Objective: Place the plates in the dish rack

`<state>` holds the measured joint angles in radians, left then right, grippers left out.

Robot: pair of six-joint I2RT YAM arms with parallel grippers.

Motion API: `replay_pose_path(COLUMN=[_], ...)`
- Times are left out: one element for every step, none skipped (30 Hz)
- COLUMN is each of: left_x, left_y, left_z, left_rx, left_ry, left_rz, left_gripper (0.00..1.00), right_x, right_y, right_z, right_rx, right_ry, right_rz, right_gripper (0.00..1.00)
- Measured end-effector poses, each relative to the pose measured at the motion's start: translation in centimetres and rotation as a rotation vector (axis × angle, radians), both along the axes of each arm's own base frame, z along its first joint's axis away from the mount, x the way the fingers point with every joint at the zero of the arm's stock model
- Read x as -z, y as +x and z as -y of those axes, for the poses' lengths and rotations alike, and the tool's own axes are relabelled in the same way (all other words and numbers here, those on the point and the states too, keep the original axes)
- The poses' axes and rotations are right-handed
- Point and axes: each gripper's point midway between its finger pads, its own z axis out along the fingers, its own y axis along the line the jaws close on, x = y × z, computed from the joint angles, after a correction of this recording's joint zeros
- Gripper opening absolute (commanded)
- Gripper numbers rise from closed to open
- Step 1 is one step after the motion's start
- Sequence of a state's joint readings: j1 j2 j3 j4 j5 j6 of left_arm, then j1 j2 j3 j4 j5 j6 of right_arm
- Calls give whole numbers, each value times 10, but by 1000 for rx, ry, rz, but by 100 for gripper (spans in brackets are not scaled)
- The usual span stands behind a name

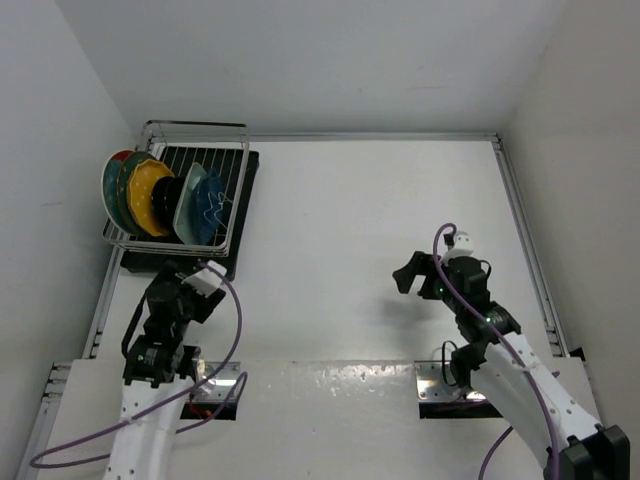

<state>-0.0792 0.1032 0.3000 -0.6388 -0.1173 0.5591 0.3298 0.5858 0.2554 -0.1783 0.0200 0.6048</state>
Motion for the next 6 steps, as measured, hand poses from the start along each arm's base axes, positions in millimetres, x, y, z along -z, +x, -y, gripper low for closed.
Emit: replay_pose_path(left_x=[6,12,17,20,22,23], left_y=[0,0,-1,-1,-2,-2], left_z=[0,0,0,0,0,0], left_rx=[1,0,-1,-2,-4,-6], left_ry=[2,3,3,2,0,-3], left_rz=[-36,-66,-96,-112,-124,-130], left_gripper=[100,100,100,100,100,100], right_x=[0,0,0,1,1,1], right_y=[-1,-2,-3,-4,-4,-4], right_z=[1,2,4,5,6,7], right_rx=[5,8,12,16,19,22], right_ry=[-2,-4,-7,-11,-14,-18], right_rz=[-1,-1,-3,-4,-4,-3], right_gripper=[100,100,100,100,100,100])
